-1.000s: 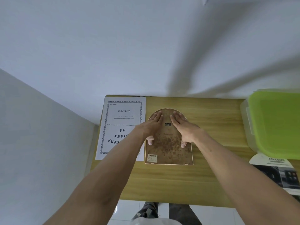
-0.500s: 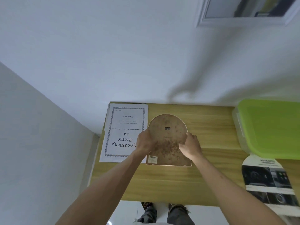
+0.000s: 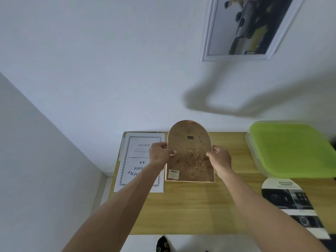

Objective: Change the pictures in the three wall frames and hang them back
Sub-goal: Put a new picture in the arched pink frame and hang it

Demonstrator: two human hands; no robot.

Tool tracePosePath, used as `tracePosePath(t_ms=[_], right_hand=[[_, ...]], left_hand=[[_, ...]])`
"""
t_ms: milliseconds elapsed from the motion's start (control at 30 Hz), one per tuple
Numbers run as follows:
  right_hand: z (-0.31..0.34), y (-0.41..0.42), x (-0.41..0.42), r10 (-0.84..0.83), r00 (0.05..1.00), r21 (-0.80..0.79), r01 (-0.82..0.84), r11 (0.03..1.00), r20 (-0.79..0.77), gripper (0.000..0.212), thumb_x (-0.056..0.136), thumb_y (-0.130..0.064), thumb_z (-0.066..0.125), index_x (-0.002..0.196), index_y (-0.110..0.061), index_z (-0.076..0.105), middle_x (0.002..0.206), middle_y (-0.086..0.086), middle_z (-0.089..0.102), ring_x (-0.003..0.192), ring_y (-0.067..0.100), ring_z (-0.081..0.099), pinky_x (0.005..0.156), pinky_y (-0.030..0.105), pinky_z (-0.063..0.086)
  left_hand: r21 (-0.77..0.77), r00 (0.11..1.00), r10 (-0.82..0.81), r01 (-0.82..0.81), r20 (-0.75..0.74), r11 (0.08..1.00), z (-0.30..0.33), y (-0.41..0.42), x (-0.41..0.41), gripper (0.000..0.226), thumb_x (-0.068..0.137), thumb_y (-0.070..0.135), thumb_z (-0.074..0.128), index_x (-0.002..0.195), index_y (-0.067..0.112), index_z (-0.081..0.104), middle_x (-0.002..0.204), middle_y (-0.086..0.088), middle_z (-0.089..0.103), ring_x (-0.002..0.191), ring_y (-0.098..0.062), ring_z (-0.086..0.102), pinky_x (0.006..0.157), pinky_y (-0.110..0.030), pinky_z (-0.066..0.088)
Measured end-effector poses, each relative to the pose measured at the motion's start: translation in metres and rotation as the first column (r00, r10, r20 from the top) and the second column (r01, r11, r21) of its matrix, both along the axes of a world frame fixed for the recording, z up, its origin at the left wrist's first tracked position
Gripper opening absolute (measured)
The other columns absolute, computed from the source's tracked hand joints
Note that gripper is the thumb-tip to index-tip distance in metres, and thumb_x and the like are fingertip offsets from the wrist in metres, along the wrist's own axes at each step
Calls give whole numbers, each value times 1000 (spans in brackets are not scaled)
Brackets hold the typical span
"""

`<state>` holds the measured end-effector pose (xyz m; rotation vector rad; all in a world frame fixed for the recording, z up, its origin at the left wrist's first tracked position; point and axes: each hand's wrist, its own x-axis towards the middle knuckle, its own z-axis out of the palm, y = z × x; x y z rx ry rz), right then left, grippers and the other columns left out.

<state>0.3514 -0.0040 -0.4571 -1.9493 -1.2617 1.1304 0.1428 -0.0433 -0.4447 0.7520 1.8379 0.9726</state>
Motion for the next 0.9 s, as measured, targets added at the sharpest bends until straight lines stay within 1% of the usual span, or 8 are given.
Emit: tracePosePath(t_ms=[167,333,433,500,600,733,833,900], right_hand=[[55,8,-2,126,992,87,-128,988,28,49,93,-20,57,141,-14,51,138,6,58,121,23,57,94,33,48],[134,5,-22,322,944,273,-291,917,-75,46,89,-44,58,130,-24,58,120,-6,65,103,18,66,87,34,54],[181,-3,-29,376,919,351,-317,881,-116,45,81,-53,63,118,-26,64,106,-7,68,94,17,68,84,40,59],[204,-9,-25,364,919,398,-282,873,-148,42,75,-50,70,107,-23,65,97,-6,69,90,18,69,82,42,60],[227,-19,-9,325,935,460,-230,858,-140,38,71,-36,72,103,-16,63,93,-3,69,84,23,71,76,45,61],[249,-26,16,289,953,525,-198,828,-96,21,90,-21,64,109,-14,68,99,2,70,79,22,68,71,36,62],[268,-25,35,327,927,504,-198,841,-182,16,95,-16,61,110,-21,66,103,2,69,85,24,67,65,29,58],[282,-22,44,377,889,498,-210,841,-262,22,95,-9,59,112,-20,66,104,6,69,91,29,68,70,33,59]], left_hand=[[181,991,46,-23,-127,983,58,-5,11,17,65,9,81,74,23,74,76,1,74,76,-18,71,68,-32,58],[356,923,124,15,-364,935,108,-19,43,9,68,12,66,73,16,72,66,0,70,67,-24,67,67,-43,59],[435,898,119,86,-424,897,142,-40,77,29,71,40,49,79,21,70,70,4,69,68,-21,64,66,-40,57],[454,892,87,141,-444,880,157,-52,96,43,69,51,40,86,24,68,77,4,69,72,-20,64,69,-39,56],[493,851,78,224,-519,841,160,-59,109,25,81,31,62,105,36,67,94,13,68,83,-10,65,77,-39,55],[505,802,-3,379,-597,776,167,-66,116,49,82,53,68,127,34,62,124,17,64,108,-5,62,94,-33,51],[655,741,216,371,-636,658,181,-63,110,41,92,40,62,129,22,61,130,3,61,115,-15,58,98,-40,51],[675,675,367,267,-640,688,202,-56,94,47,95,37,55,139,21,50,142,-3,48,126,-21,47,106,-42,41]])
